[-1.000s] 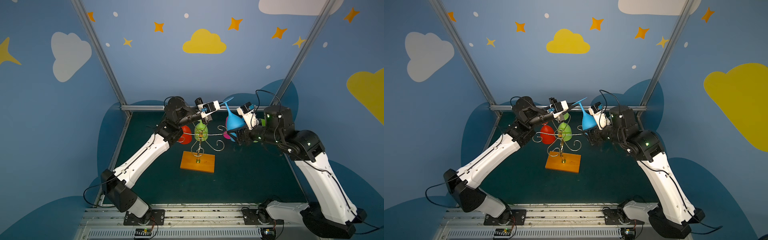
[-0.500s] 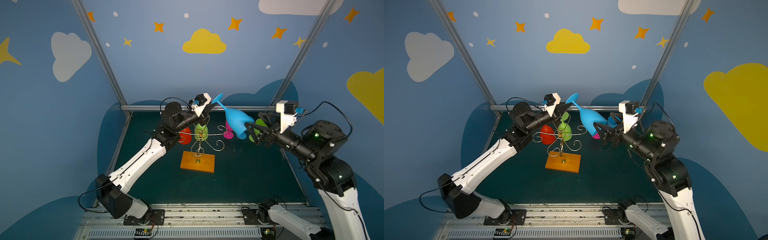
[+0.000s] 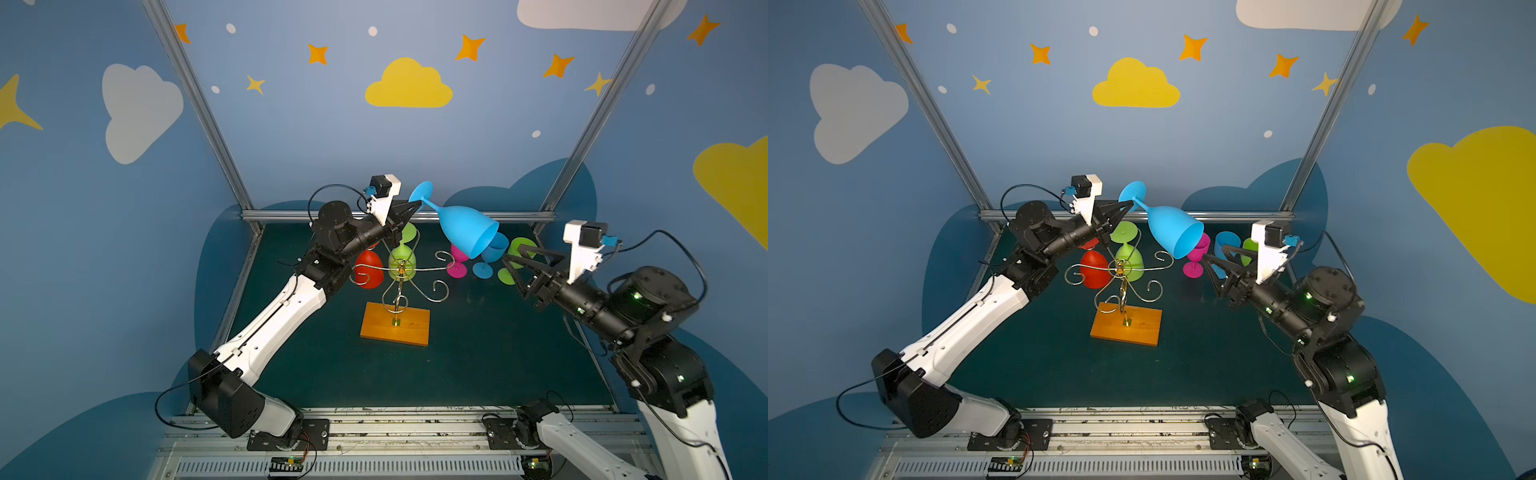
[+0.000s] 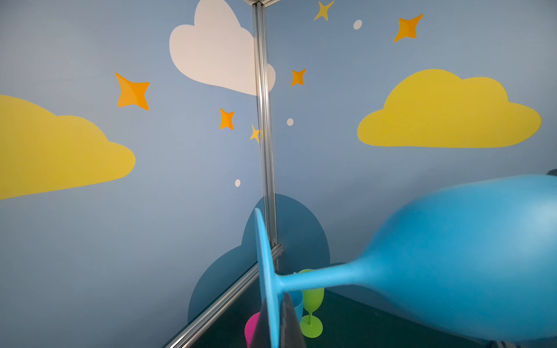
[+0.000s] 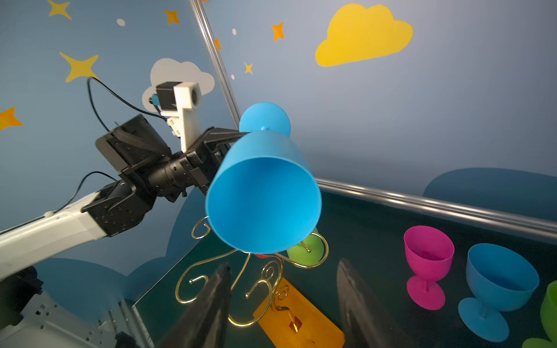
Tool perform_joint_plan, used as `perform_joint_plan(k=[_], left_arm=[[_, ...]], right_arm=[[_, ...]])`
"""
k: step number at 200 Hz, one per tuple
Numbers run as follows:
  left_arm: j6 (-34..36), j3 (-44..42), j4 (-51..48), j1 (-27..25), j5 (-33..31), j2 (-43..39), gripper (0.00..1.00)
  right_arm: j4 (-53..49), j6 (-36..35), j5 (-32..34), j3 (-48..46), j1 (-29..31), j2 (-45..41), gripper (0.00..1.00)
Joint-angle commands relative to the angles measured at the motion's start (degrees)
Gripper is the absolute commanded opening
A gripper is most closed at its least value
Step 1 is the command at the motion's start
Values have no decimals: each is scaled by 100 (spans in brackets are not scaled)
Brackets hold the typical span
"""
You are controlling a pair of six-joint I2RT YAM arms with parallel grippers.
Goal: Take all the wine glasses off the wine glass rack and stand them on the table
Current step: 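Lower the cyan glass with the right gripper while the left releases and withdraws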
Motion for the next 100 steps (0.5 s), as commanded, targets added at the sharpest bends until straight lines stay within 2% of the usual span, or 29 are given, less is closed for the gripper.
perform_joint_plan(k=[1, 30, 44, 73, 100], left_arm=[[-227, 4, 226, 35, 219, -181, 3], [-299, -33, 200, 75, 375, -209, 3], [-338, -44, 201, 85, 427, -225, 3], [-399, -60, 197, 119, 515, -223, 3], [-379, -61, 163, 147, 497, -184, 3]], right_arm=[[483, 111, -108, 17, -26, 217, 56], [631, 96, -254, 281, -59, 599, 54], [750, 116, -300, 337, -76, 739, 50], [965, 190, -513, 423, -112, 951, 30], [1023, 257, -645, 485, -116, 1055, 4]])
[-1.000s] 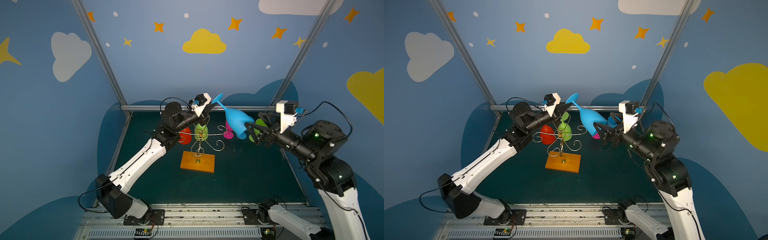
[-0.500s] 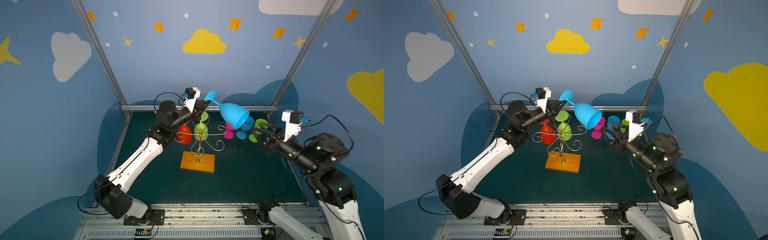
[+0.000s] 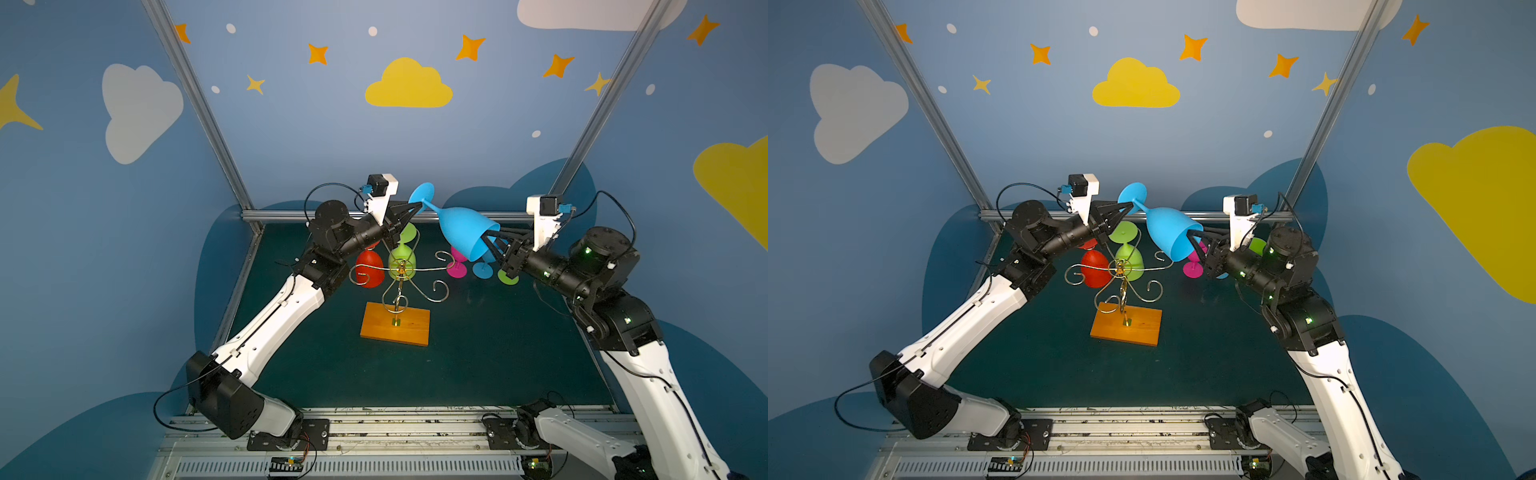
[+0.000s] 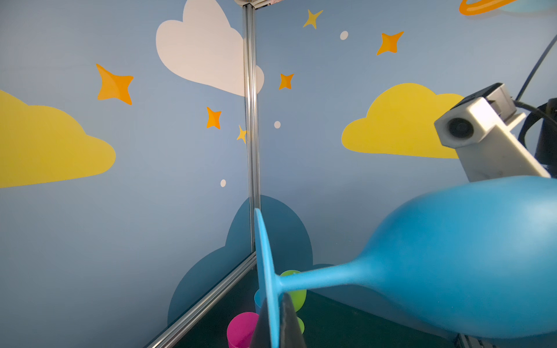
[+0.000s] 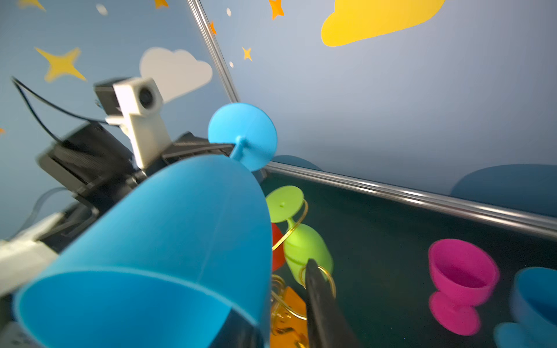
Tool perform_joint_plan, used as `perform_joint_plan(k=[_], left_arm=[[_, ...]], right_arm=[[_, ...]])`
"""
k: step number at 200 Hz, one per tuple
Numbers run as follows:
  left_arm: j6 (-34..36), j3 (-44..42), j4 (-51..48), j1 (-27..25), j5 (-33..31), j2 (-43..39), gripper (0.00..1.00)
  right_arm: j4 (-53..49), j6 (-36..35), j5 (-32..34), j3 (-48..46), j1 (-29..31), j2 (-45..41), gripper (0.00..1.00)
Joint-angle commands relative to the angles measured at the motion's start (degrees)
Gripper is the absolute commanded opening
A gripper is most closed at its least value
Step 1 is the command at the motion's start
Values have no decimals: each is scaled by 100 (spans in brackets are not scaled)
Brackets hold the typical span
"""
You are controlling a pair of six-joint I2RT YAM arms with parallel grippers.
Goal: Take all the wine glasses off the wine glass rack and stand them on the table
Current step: 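Lower the cyan glass with the right gripper while the left releases and withdraws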
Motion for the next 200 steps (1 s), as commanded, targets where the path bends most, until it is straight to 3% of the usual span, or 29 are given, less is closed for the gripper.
perform_joint_plan(k=[1, 28, 36, 44, 50, 75, 109, 144, 167, 200], left_arm=[[-86, -50, 141, 41, 127, -141, 3], [-91, -19, 133, 69, -38, -122, 7], [-139, -35, 158, 85, -163, -137, 19], [-209, -45, 178, 107, -313, -152, 46], [-265, -64, 182, 117, -452, -177, 58], [-394, -111, 104, 252, -857, -302, 75], [-929, -284, 30, 721, -1293, -555, 79], [-1802, -518, -481, 1535, -1357, -878, 79], [-2554, -891, -662, 2161, -1175, -1124, 79], [-3191, -1489, -762, 2724, -596, -1422, 77]], right_arm=[[275, 56, -179, 214, -35, 58, 4], [223, 70, 5, 247, -50, 19, 0], [177, 53, 125, 264, -71, -17, 0], [87, 2, 282, 299, -89, -65, 0], [5, -54, 419, 316, -111, -112, 0], [-426, -357, 999, 424, -224, -352, 0], [-1577, -879, 1775, 678, -288, -662, 0], [-3286, -1325, 2770, 915, -288, -733, 0], [-4060, -1420, 3330, 881, -288, -749, 0], [-4664, -1447, 3533, 679, -296, -461, 0]])
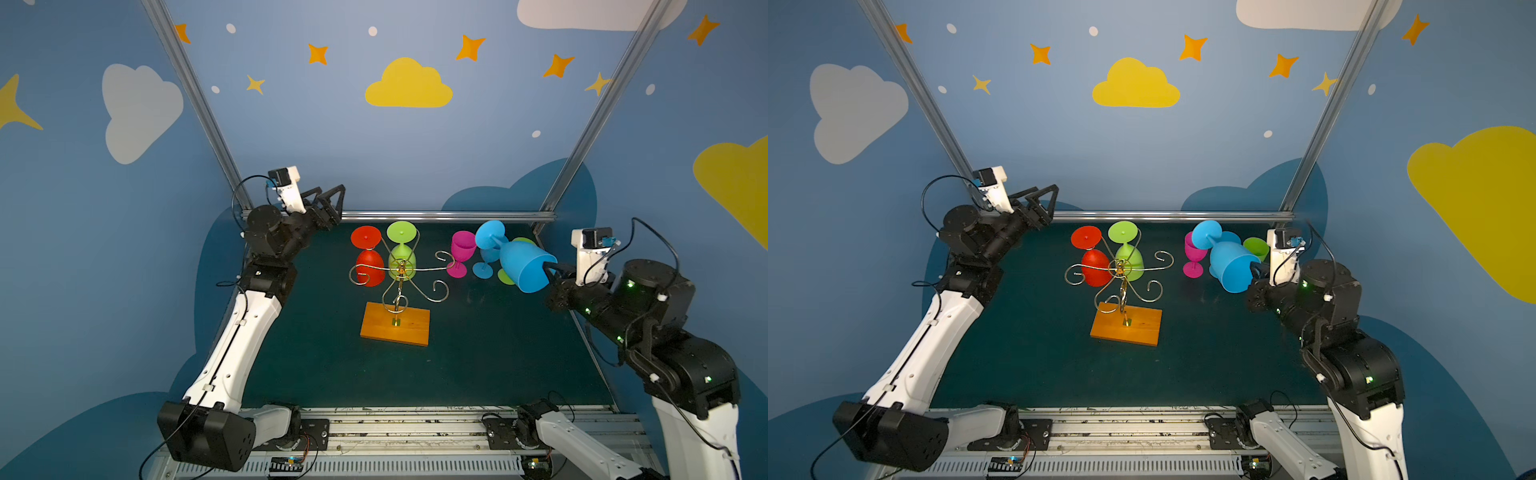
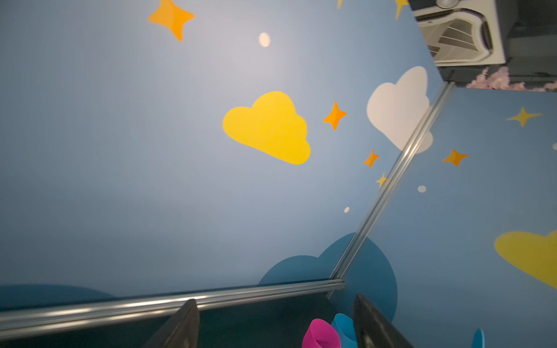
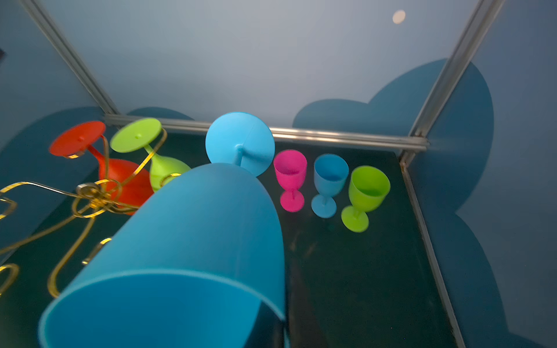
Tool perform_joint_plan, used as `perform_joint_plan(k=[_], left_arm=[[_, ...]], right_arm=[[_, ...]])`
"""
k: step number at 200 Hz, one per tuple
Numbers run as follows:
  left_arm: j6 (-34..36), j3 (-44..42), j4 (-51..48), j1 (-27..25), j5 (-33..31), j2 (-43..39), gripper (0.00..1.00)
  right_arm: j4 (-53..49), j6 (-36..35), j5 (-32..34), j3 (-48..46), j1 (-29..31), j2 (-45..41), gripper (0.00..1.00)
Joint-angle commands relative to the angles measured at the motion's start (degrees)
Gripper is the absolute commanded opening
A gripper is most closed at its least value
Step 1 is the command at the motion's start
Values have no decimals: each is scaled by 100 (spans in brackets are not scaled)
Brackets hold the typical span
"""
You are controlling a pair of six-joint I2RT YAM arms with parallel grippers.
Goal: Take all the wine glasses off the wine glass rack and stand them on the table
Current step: 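Lower the cyan glass with the right gripper while the left releases and withdraws, then set the cyan glass upright on the table and open the right gripper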
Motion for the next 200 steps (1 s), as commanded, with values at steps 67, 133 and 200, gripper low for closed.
perform_joint_plan(k=[67, 133, 200], left_arm=[[-748, -487, -1181, 706, 1424, -433, 70], [-763, -366, -1630, 848, 1972, -450, 69], [-840, -354, -1684, 886, 2162, -457, 69]], right_arm=[[-345, -299, -239, -912, -232, 1631, 0], [458, -329, -204, -983, -403, 3099, 0], [353, -277, -129, -263, -488, 4471, 0]])
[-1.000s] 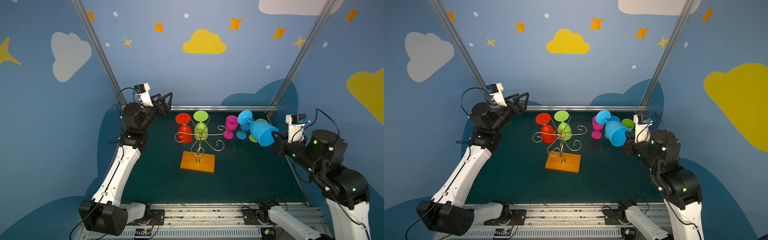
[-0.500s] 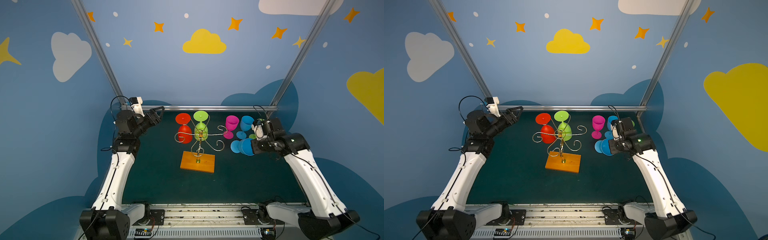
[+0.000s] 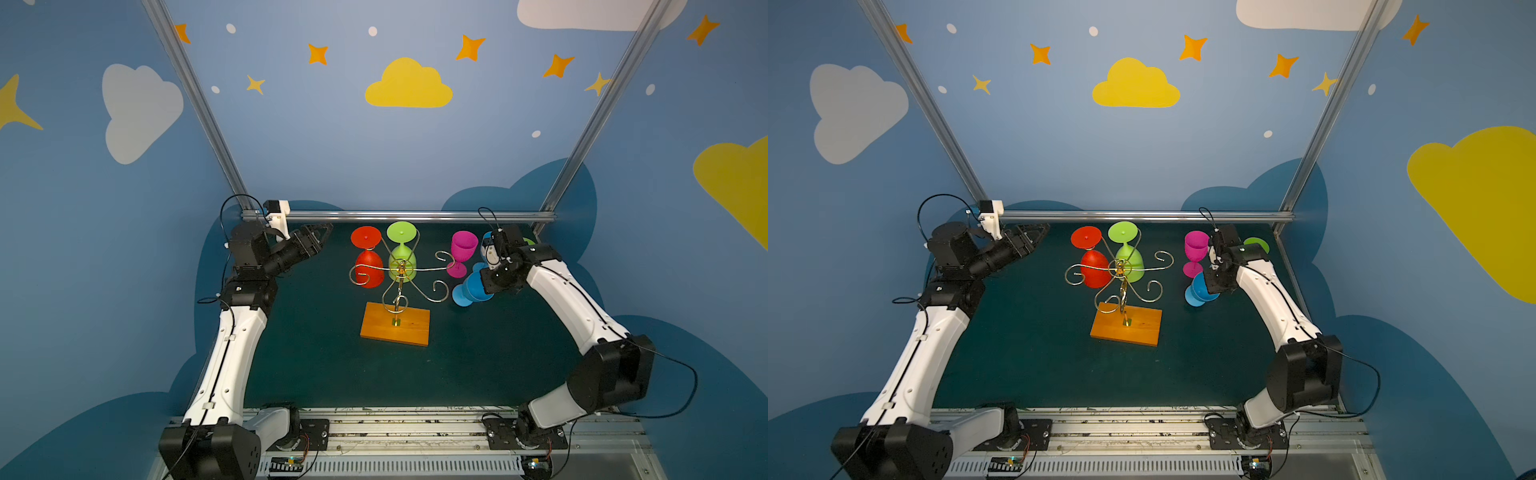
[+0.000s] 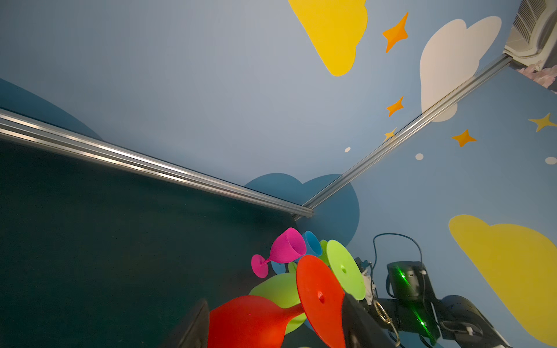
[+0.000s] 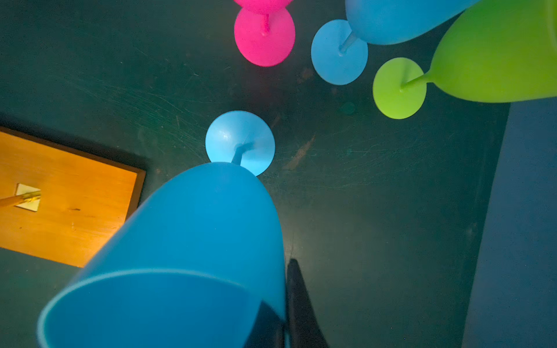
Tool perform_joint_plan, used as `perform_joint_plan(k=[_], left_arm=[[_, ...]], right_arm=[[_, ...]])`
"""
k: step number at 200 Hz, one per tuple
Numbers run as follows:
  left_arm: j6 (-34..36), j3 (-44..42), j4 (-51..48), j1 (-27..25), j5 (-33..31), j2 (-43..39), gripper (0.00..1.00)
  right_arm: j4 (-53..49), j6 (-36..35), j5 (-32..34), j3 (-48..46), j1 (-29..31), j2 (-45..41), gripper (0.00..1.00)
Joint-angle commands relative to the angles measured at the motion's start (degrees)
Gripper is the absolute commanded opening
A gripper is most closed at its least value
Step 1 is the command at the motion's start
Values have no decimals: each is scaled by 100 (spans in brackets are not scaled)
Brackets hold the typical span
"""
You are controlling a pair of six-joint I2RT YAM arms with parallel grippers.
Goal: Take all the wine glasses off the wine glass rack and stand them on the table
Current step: 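Set the cyan glass upright on the table and open the right gripper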
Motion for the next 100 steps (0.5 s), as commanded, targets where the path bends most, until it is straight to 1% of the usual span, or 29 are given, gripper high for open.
perform_joint_plan(k=[1, 31, 42, 54, 62, 100], left_arm=[[-33, 155, -41, 36, 150, -40, 69], [-62, 164, -34, 36, 198, -55, 69], [-72, 165, -32, 36, 200, -58, 69], [-86, 172, -33, 38, 234, -55, 69], [-85, 181, -39, 45, 255, -44, 69], [-139, 266, -84, 45, 394, 17, 69]], right_arm=[[-124, 5, 16, 493, -31, 437, 0], [-1208, 558, 121, 1586, -58, 1442, 0], [-1303, 588, 90, 1759, -52, 1653, 0], [-1161, 588, -22, 1743, -50, 1643, 0], [-1045, 584, -116, 1699, -51, 1567, 4], [-921, 618, -428, 1841, -97, 1245, 32]])
